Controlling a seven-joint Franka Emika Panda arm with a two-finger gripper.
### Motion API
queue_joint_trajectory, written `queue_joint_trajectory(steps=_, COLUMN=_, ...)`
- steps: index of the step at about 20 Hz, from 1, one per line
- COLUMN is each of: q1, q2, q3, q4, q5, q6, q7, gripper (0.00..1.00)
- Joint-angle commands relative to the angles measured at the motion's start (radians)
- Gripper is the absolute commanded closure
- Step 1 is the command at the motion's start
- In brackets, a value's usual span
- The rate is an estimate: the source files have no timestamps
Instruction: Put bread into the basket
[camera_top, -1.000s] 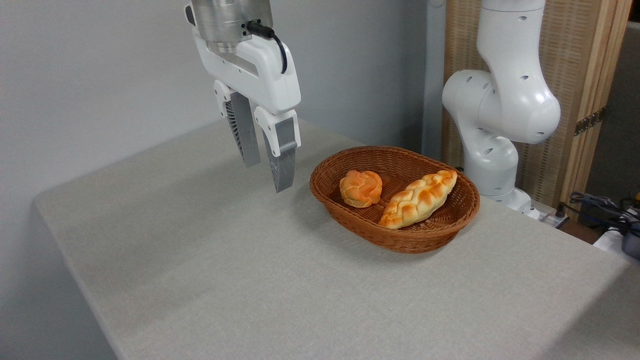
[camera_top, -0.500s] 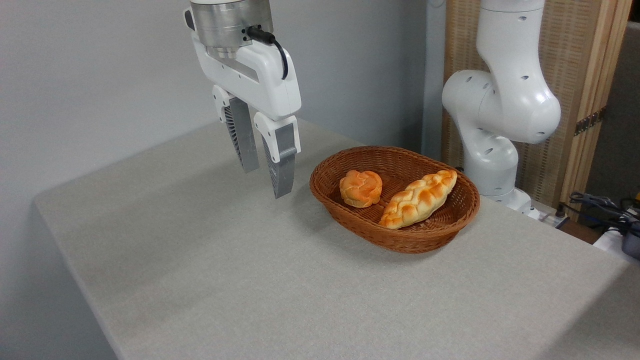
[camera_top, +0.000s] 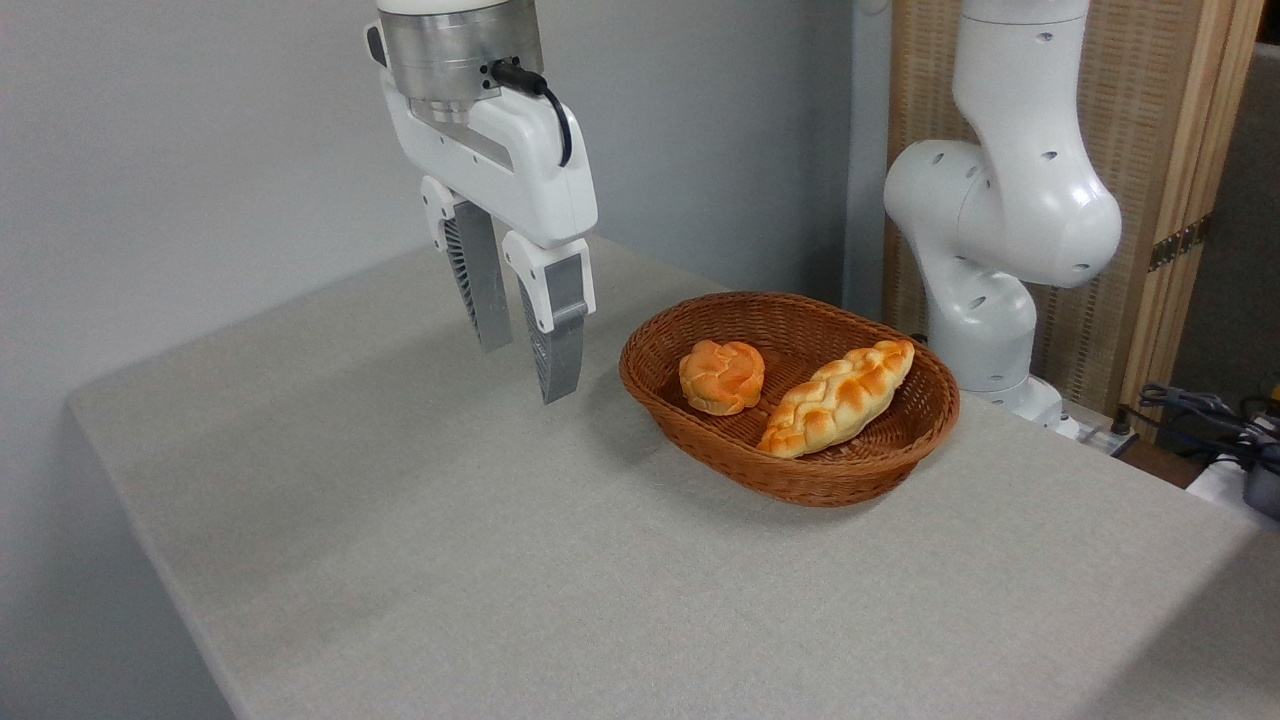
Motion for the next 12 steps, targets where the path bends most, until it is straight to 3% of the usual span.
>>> queue_joint_trajectory(steps=1, q1=0.008, q2=0.0, q3=-0.018, q4=-0.016, q5=-0.012, q6=0.023, q7=0.005, gripper=0.0)
queue_joint_trajectory(steps=12, q1=0.022, q2=-0.003, q3=-0.041, q4=-0.023, q5=0.003, q6=0.011, q7=-0.048, gripper=0.0)
